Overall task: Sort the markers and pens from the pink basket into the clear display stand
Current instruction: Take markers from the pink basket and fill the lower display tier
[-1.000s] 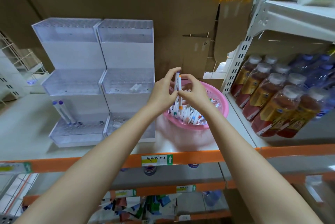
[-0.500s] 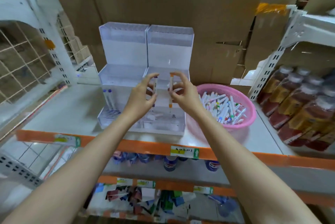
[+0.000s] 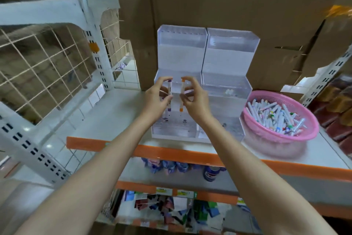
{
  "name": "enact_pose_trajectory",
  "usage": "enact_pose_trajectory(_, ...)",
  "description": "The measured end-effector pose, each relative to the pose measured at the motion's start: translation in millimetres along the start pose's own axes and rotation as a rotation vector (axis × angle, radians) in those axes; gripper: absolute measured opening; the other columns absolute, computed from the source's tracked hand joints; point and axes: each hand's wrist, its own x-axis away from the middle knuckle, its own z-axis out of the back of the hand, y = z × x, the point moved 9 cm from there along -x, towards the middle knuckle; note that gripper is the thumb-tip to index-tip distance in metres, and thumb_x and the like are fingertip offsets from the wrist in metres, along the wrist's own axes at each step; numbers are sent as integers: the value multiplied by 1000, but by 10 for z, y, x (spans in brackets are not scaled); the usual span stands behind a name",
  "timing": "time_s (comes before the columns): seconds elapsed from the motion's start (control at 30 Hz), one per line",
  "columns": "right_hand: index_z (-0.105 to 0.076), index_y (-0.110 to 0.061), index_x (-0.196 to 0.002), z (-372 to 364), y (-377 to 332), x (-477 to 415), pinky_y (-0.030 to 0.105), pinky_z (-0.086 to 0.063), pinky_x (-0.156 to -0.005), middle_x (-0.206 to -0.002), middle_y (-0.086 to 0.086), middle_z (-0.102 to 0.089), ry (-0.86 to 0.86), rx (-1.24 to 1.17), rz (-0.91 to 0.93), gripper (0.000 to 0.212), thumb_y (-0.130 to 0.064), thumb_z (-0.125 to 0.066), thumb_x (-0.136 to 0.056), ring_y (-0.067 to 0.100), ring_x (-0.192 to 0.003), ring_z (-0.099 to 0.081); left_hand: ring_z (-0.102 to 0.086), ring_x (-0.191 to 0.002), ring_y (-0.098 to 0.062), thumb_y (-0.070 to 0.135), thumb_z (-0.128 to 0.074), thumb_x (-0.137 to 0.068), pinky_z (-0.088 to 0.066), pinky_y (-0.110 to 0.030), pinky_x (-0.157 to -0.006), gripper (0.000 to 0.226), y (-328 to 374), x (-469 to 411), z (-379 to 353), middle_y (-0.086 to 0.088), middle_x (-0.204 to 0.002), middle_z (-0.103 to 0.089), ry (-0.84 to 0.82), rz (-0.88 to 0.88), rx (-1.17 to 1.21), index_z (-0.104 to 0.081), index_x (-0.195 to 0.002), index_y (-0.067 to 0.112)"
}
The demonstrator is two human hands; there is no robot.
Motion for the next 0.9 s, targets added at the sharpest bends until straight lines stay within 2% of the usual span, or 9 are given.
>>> enact_pose_trajectory(0.07, -54, -22, -121, -74, -22, -7, 10, -47, -54, -85, 0, -57, 34, 2, -4, 47, 7, -61, -85, 13, -73, -63, -60, -74, 3, 4, -70, -80, -45, -5, -69, 48, -57, -38, 41, -2, -84, -65, 1, -14, -8, -55, -120, 26)
enact_pose_trajectory(0.17, -55, -17, -116, -120, -52, 3, 8, -44, -51, -79, 0, -56, 98, -18, 13, 39, 7, -61, -86, 12, -68, -62, -61, -77, -4, 3, -71, -79, -40, -1, -69, 44, -65, -95, 66, 1, -87, -65, 17, -62, -8, -57, -117, 22)
enact_pose_trajectory(0.23, -56, -14, -113, -126, -65, 6, 8, -46, -55, -79, 3, -62, 128, -4, 25, 32, 3, -62, -87, 9, -67, -62, -61, -80, -9, -2, -70, -78, -41, -1, -70, 39, -55, -130, 40, -4, -92, -66, 18, -106, -12, -61, -112, 14)
enact_pose_trajectory(0.37, -57, -15, -110, -152, -62, -12, 17, -53, -66, -83, 3, -70, 129, 40, 31, 23, -9, -64, -90, 9, -70, -67, -65, -82, -13, -5, -67, -78, -51, -10, -73, 36, -76, -144, -32, -6, -92, -67, 8, -181, -64, -64, -110, 12)
enact_pose_trajectory(0.47, -56, -14, -107, -180, -43, -30, 29, -58, -67, -81, 5, -72, 117, 62, 47, 20, -9, -65, -89, 13, -70, -69, -66, -83, -14, -3, -68, -80, -48, -6, -73, 32, -126, -160, -34, -7, -94, -68, -3, -202, -88, -64, -109, 11)
enact_pose_trajectory(0.53, -55, -14, -104, -187, -10, -38, 36, -58, -68, -79, 4, -71, 114, 87, 46, 20, -10, -66, -88, 14, -70, -69, -66, -84, -16, -1, -70, -79, -49, -9, -74, 32, -142, -156, -44, -7, -94, -68, -30, -220, -116, -64, -109, 10)
enact_pose_trajectory(0.77, -55, -16, -102, -242, 53, -9, 35, -57, -66, -78, 2, -71, 96, 140, 47, 19, -18, -69, -88, 14, -69, -68, -66, -83, -19, 3, -74, -77, -55, -30, -73, 31, -183, -131, -50, -4, -89, -69, -49, -220, -168, -63, -106, 11)
enact_pose_trajectory(0.9, -55, -13, -99, -259, 94, 3, 37, -55, -66, -77, 3, -71, 98, 160, 38, 16, -16, -68, -88, 17, -69, -68, -66, -81, -19, 6, -73, -79, -53, -31, -69, 29, -190, -97, -63, -3, -89, -70, -50, -242, -235, -64, -106, 11)
